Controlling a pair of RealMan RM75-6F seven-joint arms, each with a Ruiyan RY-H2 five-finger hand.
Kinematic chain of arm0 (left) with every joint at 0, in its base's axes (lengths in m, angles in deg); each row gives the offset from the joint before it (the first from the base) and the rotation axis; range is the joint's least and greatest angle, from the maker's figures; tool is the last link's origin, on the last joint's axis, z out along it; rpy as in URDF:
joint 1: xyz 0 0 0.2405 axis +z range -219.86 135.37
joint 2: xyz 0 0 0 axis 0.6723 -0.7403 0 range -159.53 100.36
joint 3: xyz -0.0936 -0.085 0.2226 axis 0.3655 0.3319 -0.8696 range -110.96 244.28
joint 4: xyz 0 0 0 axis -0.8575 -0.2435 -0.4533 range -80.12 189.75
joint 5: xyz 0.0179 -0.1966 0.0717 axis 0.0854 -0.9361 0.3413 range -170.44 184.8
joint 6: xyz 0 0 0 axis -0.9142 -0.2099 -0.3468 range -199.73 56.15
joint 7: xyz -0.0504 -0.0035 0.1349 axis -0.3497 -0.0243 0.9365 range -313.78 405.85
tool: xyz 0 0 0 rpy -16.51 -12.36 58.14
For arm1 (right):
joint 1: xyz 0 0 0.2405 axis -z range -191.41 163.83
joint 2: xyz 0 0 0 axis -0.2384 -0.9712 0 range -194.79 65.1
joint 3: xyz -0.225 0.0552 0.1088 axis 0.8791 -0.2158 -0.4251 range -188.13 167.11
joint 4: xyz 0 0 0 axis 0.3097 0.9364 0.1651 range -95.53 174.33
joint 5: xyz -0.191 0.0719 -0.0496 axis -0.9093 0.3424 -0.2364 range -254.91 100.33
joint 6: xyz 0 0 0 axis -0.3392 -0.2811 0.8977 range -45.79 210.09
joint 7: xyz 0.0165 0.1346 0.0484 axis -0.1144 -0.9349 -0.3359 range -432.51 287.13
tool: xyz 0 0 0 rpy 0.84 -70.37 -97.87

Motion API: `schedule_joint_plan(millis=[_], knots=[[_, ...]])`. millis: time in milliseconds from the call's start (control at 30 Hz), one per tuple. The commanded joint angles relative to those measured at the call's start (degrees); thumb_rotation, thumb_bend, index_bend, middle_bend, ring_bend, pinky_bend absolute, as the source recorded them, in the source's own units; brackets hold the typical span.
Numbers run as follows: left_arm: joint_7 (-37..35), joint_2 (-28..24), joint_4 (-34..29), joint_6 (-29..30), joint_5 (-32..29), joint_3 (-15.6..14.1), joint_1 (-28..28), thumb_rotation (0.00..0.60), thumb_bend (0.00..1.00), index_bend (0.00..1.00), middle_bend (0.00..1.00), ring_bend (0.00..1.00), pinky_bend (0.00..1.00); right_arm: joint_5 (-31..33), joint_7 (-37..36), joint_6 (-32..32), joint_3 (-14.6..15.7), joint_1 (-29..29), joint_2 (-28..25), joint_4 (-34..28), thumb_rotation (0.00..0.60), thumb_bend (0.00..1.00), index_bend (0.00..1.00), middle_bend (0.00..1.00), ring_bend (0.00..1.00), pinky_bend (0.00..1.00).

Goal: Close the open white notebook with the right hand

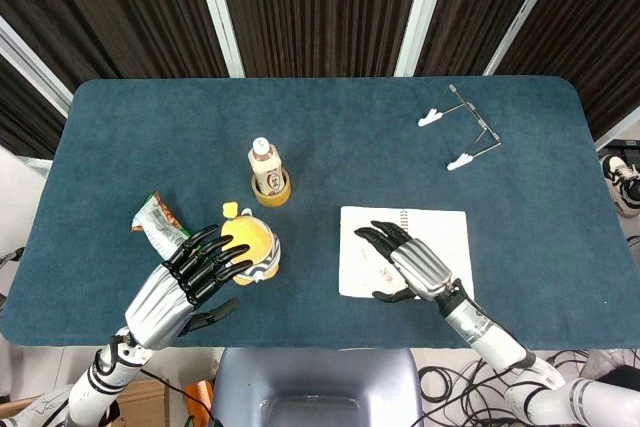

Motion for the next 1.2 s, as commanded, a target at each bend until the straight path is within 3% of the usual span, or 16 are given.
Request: schedule_joint_plan(millis=[33,167,367,467,633,767,1200], knots=[[0.58,0.26,0.15,0.55,0.09,-0.37,0.05,0.6,0.24,0.21,0.2,0.16,0.14,0.24,1.19,0.31,0.55,-0.32,-0.26,-0.31,0.6,0.09,0.02,0.09,0.02,0.11],[2.04,-0.67,0.01,0.9,-0.94,-1.15,0.99,0.6,0.24,0.21,0.2,0.16,0.14,0.49,3.02,-2.79,0.38,0.9,-2.06,-0.88,0.6,0.09,0.01,0.09,0.02,0.11],[6.3,-4.98,-1.07,-1.23,-7.92,-4.02,5.35,0.6,0.24,0.21,0.2,0.16,0.14,0.53,8.11,-11.05,1.63,6.54,-10.39,-2.93,0.6,0.09,0.03,0.09,0.02,0.11],[6.96,-7.5,-1.9,-3.9,-13.55,-5.72,7.46,0.6,0.24,0.2,0.2,0.15,0.13,0.26,9.87,-13.68,3.31,9.33,-13.56,-2.43,0.6,0.09,0.02,0.09,0.02,0.12],[6.35,-9.15,-1.62,-5.29,-19.74,-6.81,9.91,0.6,0.24,0.2,0.19,0.14,0.12,0.04,16.62,-12.88,6.9,12.35,-16.1,3.07,0.6,0.09,0.03,0.09,0.03,0.13],[5.67,-8.68,-0.34,-3.94,-21.04,-6.9,11.3,0.6,0.24,0.2,0.19,0.14,0.12,-0.22,16.43,-12.6,8.59,13.87,-14.84,7.73,0.6,0.09,0.1,0.09,0.03,0.14],[5.61,-7.38,0.15,-3.9,-20.11,-6.97,11.37,0.6,0.24,0.2,0.19,0.13,0.11,-4.7,8.6,-9.86,9.29,9.38,0.34,31.33,0.6,0.1,0.24,0.12,0.03,0.15]])
